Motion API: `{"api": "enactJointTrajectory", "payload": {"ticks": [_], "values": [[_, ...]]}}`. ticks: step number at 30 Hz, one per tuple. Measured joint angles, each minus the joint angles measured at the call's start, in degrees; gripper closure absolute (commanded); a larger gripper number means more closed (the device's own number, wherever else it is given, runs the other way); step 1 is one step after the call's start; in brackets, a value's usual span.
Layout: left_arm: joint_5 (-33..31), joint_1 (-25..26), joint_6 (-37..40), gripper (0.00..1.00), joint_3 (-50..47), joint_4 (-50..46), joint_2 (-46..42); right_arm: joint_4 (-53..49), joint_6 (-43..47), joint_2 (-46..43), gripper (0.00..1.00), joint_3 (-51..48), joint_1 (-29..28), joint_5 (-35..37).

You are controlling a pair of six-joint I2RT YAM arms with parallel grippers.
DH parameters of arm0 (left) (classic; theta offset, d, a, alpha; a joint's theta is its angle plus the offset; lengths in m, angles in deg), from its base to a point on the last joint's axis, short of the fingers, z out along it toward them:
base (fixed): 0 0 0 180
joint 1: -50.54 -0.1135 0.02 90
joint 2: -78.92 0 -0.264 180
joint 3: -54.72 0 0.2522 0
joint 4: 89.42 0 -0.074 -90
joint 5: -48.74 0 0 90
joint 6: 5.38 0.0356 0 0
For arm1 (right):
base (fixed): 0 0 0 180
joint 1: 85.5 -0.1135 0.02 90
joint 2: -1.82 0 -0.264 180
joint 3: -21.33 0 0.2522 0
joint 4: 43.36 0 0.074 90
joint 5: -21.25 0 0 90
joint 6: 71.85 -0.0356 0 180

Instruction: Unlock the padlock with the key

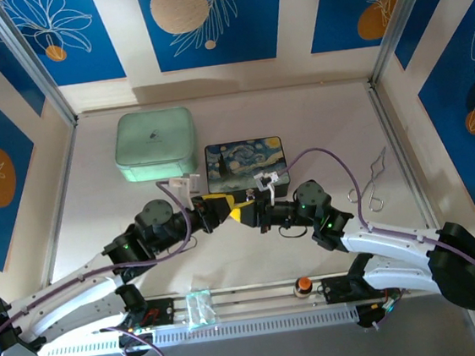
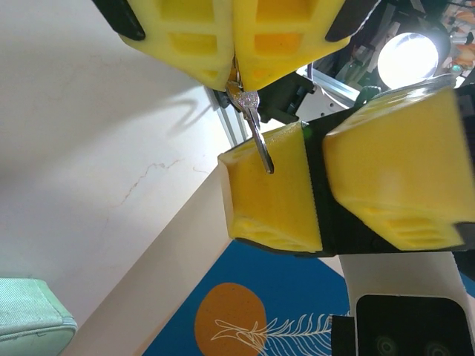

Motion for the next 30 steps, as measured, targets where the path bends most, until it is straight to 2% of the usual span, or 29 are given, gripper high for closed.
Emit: {"api": "enactJointTrajectory", "payload": {"ticks": [2,5,8,10,12,16,17,19,20,22,23,27,30], "values": [[0.5,-0.1,-0.1,0.75,0.0,0.0,0.0,0.0,0.0,0.0,1.00,0.0,0.0,0.0],[1.0,-0.2,-0.2,0.91,0.0,-0.1,0.3,0.0,0.0,0.0,1.00,0.0,0.0,-0.2],[0.8,-0.6,-0.7,0.91,-0.1,-0.3,0.4,0.0,0.0,0.0,1.00,0.0,0.0,-0.4],[0.8,-0.7,-0.7,0.84,-0.1,-0.7,0.5,0.0,0.0,0.0,1.00,0.0,0.0,-0.4],[0.9,-0.8,-0.9,0.82,-0.1,-1.0,0.6,0.0,0.0,0.0,1.00,0.0,0.0,-0.4],[1.0,-0.8,-0.9,0.94,-0.1,-1.2,1.0,-0.1,0.0,0.0,1.00,0.0,0.0,-0.4],[1.0,-0.9,-0.9,1.00,-0.1,-1.3,1.1,-0.2,0.0,0.0,1.00,0.0,0.0,-0.4],[1.1,-0.9,-1.1,1.00,-0.1,-1.1,1.5,-0.5,0.0,0.0,1.00,0.0,0.0,-0.4],[1.0,-1.0,-1.1,1.00,-0.1,-1.1,1.7,-0.8,0.0,0.0,0.90,0.0,0.0,-0.4],[1.0,-1.0,-1.1,1.00,-0.1,-1.4,1.9,-1.1,-0.2,0.0,0.44,0.0,0.0,-0.3],[1.0,-1.0,-1.2,1.00,-0.1,-1.6,1.9,-0.9,-0.3,0.0,0.35,-0.1,0.0,-0.1],[-2.0,-1.0,-4.2,1.00,-1.0,-0.9,1.0,0.3,-2.0,-2.6,0.09,-2.1,-0.2,3.9],[-4.9,-1.0,-9.1,1.00,-3.8,4.0,-0.1,2.1,-5.0,-5.4,0.07,-4.0,-0.9,9.1]]}}
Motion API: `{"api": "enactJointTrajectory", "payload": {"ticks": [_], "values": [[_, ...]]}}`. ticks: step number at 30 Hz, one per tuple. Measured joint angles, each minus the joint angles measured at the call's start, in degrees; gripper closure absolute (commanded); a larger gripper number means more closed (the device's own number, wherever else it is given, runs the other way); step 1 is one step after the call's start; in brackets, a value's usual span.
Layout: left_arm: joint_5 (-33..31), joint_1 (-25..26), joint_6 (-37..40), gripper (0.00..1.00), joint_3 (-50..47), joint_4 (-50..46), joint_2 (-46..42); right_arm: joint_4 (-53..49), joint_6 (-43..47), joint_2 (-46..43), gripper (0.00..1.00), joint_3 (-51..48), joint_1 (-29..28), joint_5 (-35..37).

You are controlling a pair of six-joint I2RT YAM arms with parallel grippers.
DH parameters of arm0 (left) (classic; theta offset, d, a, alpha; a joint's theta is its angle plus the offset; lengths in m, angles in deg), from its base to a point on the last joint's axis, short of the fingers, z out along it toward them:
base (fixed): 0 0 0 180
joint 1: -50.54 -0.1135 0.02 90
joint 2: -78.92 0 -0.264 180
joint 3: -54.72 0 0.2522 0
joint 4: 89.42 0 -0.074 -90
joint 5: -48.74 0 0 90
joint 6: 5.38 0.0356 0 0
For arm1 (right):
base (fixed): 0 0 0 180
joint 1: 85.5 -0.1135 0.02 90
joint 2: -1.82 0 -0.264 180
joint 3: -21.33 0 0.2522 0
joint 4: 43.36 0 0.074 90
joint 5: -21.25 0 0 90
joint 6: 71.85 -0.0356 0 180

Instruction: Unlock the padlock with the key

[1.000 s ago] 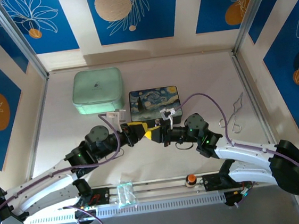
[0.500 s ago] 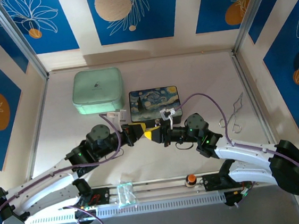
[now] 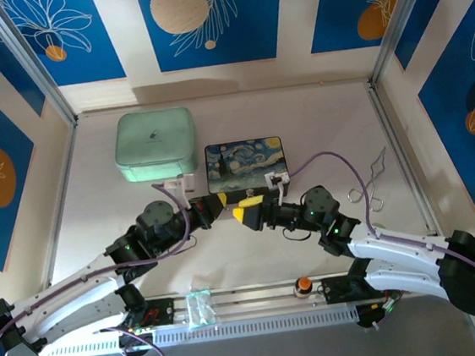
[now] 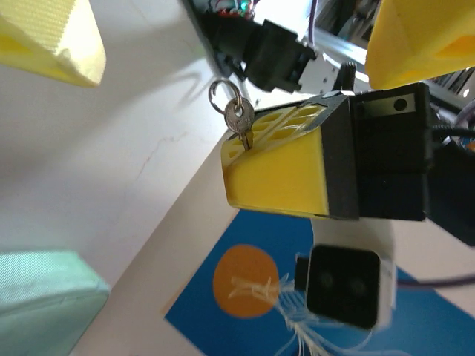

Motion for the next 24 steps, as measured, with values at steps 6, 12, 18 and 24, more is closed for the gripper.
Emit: {"api": "enactJointTrajectory", "payload": {"ticks": [6,12,18,24], "values": [[-4.1,0.0,-9.2,1.00,-3.4,9.9,1.9,4.7,-6.0,2.2,0.08,0.1,0.0,4.9],[-5.6,0.0,-12.9,1.00,-3.4,14.3,2.1,12.7,-10.8,8.3,0.28,0.3,0.1,6.0],[-5.7,0.0,-15.3,1.00,-3.5,17.1,3.2,20.7,-13.4,15.7,0.43,2.2,-0.1,5.3],[-6.6,0.0,-16.1,1.00,-4.5,18.0,2.9,23.6,-13.6,16.4,0.50,3.0,-1.0,5.3]]}}
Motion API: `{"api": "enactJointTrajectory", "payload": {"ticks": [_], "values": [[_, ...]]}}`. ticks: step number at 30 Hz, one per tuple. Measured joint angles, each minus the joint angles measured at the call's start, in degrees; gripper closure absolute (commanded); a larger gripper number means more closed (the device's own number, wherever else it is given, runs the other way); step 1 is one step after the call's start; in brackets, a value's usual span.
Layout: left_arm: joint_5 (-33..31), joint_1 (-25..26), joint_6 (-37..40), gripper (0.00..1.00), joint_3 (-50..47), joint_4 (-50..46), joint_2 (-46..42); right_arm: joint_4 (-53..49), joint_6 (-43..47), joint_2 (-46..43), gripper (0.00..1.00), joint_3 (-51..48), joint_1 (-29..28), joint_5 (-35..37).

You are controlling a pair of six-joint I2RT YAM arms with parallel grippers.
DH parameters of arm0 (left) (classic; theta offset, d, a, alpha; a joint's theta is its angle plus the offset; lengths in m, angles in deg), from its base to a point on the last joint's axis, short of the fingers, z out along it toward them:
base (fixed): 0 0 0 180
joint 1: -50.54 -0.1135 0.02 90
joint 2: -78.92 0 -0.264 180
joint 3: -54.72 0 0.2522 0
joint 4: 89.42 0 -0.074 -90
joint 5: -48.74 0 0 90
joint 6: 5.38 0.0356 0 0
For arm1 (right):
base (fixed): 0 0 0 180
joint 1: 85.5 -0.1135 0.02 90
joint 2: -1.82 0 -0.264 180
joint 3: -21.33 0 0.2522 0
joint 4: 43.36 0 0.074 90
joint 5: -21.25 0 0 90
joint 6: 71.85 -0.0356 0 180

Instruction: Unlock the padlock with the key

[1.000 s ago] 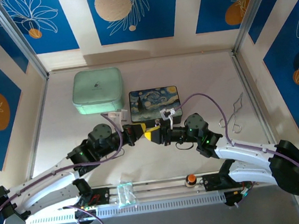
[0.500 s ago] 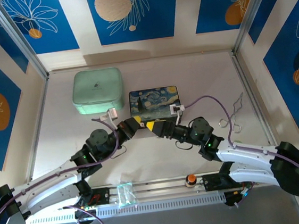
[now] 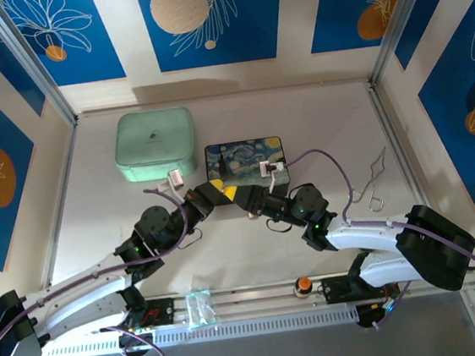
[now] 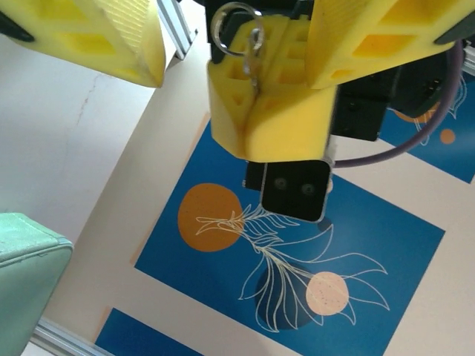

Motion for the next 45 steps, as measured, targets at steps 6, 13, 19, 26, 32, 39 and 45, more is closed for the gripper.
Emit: {"api": "enactJointTrajectory", "payload": {"ticks": [6,13,19,26,32,39,45], "values": [[-1.2,0.0,-0.1,1.00,-0.3,-0.4,-0.5,1.9,-1.1,1.9,0.55,0.5,-0.1,-0.2],[-1.2,0.0,-1.1,1.00,-0.4,-0.1,-0.3,4.2,-2.8,5.1,0.63,1.3,-0.1,-1.2],[-1.4,-0.4,-1.1,1.00,-0.6,-0.8,-0.4,5.2,-3.6,5.2,0.67,1.3,-0.4,-0.8],[-2.8,-0.7,-1.6,1.00,-1.8,-0.4,-0.3,8.8,-5.2,9.2,0.72,1.3,-1.5,-0.7],[-3.7,-0.8,-1.7,1.00,-2.2,-0.9,-0.6,12.2,-7.4,12.4,0.78,1.2,-1.5,-0.3],[-3.8,-0.9,-2.7,1.00,-2.6,-1.0,-1.5,13.2,-7.7,12.4,0.89,1.2,-1.5,0.3],[-4.2,-1.0,-3.6,1.00,-3.1,-0.8,-1.5,13.4,-7.8,12.5,1.00,1.2,-1.5,0.5]]}}
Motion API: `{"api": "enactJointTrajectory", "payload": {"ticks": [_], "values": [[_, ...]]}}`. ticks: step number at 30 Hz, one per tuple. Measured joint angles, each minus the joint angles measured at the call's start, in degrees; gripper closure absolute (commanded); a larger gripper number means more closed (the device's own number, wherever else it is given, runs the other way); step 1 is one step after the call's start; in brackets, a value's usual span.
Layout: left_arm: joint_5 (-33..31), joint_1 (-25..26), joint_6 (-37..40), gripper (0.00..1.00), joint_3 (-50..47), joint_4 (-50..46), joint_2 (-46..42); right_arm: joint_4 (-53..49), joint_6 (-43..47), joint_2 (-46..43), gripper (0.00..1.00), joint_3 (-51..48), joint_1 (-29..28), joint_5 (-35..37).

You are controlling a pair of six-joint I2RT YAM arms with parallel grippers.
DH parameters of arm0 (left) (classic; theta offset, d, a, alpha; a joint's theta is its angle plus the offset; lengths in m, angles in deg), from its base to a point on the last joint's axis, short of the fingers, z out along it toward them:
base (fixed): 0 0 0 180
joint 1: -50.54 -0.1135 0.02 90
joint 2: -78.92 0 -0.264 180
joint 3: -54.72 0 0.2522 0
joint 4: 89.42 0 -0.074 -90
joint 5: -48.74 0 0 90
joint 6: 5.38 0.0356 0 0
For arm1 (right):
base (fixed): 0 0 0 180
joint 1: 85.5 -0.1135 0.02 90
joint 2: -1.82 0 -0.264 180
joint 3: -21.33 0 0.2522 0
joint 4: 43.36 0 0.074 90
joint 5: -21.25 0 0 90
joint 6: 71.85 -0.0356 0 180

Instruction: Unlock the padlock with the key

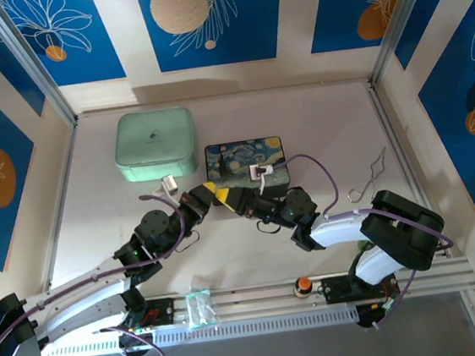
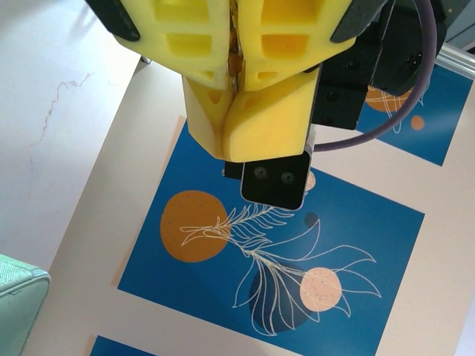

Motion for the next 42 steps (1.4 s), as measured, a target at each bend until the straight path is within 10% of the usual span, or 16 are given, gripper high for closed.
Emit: {"api": "enactJointTrajectory", "payload": {"ticks": [5,8,14,31,42], "values": [[0.0,0.0,-0.6,0.99,0.0,-0.9,-0.5,0.1,0.0,0.0,1.00,-0.2,-0.2,0.2],[-0.3,0.0,-0.5,0.53,0.0,-2.4,-1.1,0.1,0.0,0.0,1.00,-0.6,-0.5,0.5],[-4.4,-0.1,2.6,0.38,0.0,-9.6,-4.6,-3.2,0.1,-2.3,1.00,-3.9,0.6,3.3],[4.0,-0.3,28.1,0.20,9.9,-21.1,16.2,-60.8,15.4,-34.5,1.00,0.3,8.0,11.3],[9.2,-0.3,35.4,0.24,10.2,-9.7,36.3,-73.8,18.4,-43.1,1.00,-4.6,16.2,4.8]]}}
